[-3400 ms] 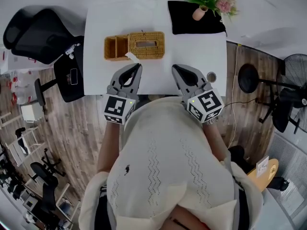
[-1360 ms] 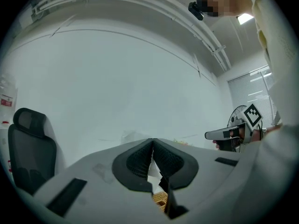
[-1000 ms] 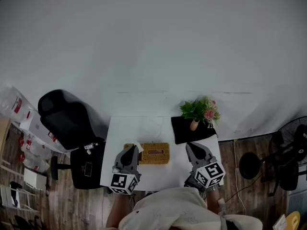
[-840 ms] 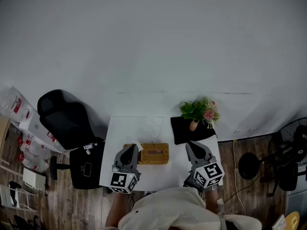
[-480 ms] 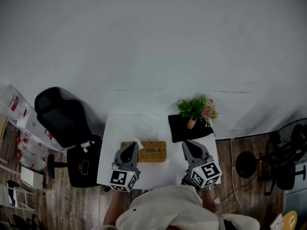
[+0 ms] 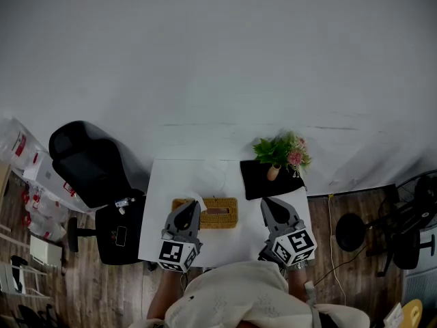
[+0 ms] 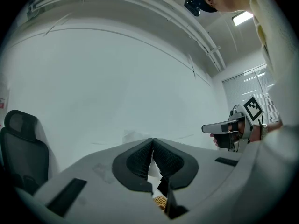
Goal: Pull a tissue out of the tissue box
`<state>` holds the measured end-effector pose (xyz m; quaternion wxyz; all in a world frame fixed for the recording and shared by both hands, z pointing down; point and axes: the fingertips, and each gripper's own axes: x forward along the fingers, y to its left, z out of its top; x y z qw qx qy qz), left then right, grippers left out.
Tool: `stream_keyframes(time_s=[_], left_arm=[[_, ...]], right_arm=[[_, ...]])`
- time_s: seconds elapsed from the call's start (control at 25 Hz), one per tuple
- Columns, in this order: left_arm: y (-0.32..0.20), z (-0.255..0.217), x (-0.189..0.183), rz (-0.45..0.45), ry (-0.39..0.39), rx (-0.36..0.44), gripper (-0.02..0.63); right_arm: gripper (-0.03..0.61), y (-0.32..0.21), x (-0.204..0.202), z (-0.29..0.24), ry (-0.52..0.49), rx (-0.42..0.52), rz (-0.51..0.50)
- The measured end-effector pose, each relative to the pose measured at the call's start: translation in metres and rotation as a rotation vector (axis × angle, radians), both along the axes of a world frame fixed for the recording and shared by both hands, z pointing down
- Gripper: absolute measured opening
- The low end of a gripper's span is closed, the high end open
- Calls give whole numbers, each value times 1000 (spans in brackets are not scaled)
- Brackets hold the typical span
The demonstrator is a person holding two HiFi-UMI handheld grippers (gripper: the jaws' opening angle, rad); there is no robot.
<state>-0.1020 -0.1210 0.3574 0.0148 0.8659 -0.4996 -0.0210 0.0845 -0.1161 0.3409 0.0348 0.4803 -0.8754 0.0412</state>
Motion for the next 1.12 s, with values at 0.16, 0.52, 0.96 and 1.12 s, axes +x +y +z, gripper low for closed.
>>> stream_keyframes(time_s=[0.16,0.52,0.96,1.12], left_arm=[[2,2,1,8,0,-4,12],[5,5,1,13,9,-6,12],[8,11,3,24,17,-19,12],[4,12,5,32,17,-17,12]], right_arm=[[1,2,-3,1,3,-4,-8],[2,6,-7,3,19,-9,-24],[1,9,-8,10,37,-27,-32],[0,6,-7,11,42,-26,-33]])
